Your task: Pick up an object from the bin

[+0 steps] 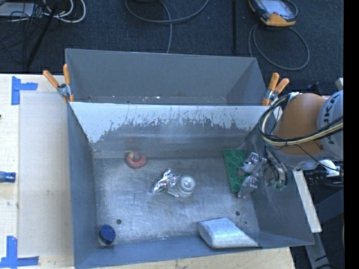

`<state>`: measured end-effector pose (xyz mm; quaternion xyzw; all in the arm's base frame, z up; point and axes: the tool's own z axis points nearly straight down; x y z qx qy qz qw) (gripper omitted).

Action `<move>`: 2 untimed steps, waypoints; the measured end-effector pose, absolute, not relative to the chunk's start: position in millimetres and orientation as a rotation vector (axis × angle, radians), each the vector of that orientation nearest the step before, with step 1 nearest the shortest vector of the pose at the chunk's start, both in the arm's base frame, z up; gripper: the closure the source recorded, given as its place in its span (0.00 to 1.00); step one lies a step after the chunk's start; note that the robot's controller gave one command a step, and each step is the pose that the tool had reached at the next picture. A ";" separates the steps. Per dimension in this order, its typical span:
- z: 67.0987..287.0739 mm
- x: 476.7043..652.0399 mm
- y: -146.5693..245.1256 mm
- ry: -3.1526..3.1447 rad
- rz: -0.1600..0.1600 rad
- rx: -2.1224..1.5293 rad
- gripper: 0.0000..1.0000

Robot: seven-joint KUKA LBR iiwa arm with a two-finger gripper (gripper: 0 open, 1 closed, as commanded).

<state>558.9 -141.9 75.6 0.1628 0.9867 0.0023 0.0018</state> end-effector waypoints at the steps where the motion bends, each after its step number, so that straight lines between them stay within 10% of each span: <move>1: 193.7 554.7 -137.2 3.088 0.000 0.533 1.00; 2: 189.1 553.2 -136.9 3.096 0.000 0.533 0.00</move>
Offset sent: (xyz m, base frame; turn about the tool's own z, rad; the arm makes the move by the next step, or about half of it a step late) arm -0.0061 0.0045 0.1141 0.0179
